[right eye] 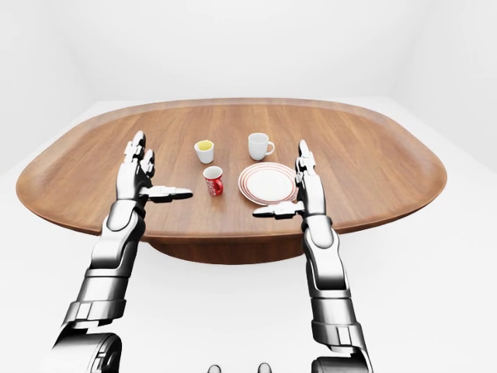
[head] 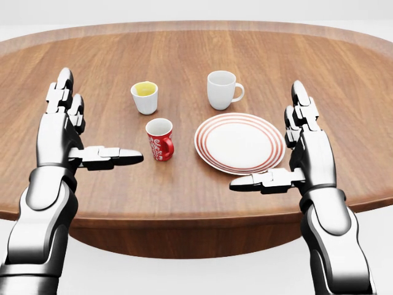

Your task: Pick up the red mug and put it on the plate

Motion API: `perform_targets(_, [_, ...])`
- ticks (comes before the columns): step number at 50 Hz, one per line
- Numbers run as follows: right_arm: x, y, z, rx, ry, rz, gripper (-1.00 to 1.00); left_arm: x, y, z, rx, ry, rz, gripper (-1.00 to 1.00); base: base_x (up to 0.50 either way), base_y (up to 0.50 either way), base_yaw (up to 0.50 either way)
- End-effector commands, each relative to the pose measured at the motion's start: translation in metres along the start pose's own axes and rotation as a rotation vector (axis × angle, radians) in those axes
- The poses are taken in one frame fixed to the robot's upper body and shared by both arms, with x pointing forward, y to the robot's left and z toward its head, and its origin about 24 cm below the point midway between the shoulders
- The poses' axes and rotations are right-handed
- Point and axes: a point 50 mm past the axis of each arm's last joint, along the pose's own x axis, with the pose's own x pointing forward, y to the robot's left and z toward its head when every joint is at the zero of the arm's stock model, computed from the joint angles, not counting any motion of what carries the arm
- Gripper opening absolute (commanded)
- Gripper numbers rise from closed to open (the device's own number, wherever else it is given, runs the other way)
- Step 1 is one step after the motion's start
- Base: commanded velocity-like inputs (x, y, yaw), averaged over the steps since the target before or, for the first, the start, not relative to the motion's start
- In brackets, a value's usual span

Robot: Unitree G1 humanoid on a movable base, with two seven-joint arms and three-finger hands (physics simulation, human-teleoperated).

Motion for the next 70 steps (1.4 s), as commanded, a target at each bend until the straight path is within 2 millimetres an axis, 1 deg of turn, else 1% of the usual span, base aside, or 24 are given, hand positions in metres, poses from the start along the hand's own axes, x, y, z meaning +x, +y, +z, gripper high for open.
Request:
perform_targets(1, [0.008,-0.003,0.002,-0.014,-0.001,0.004,1.0,0.007,-0.001,0.011,0.004,-0.034,0.003,1.0,0.0,0.0,0.0])
perform_targets(8, [0.007,-0.001,0.003,-0.029,-0.002,0.014,1.0,0.007,-0.002,0.012,-0.003,-0.035,0.005,1.0,0.0,0.0,0.0])
perform_targets(13, [0.005,-0.001,0.003,-0.035,-0.006,0.014,1.0,0.006,-0.003,0.015,-0.004,-0.051,0.002,1.0,0.0,0.0,0.0])
perform_targets(27, [0.005,-0.001,-0.005,-0.041,0.029,0.022,1.0,0.0,-0.005,0.028,-0.002,-0.117,-0.005,1.0,0.12,0.0,0.0])
perform_targets(49, [0.006,0.002,-0.004,-0.049,0.023,0.033,1.0,-0.002,-0.004,0.031,-0.005,-0.132,-0.003,1.0,0.26,0.0,0.0])
perform_targets(57, [0.005,0.003,-0.002,-0.053,0.017,0.037,1.0,-0.003,-0.005,0.03,-0.003,-0.132,-0.004,1.0,0.28,0.0,0.0])
perform_targets(61, [0.006,0.003,-0.005,-0.052,0.029,0.036,1.0,-0.003,-0.004,0.029,-0.002,-0.125,-0.003,1.0,0.28,0.0,0.0])
perform_targets(70, [0.006,0.003,-0.002,-0.053,0.017,0.037,1.0,-0.002,-0.004,0.028,-0.001,-0.119,-0.003,1.0,0.28,0.0,0.0])
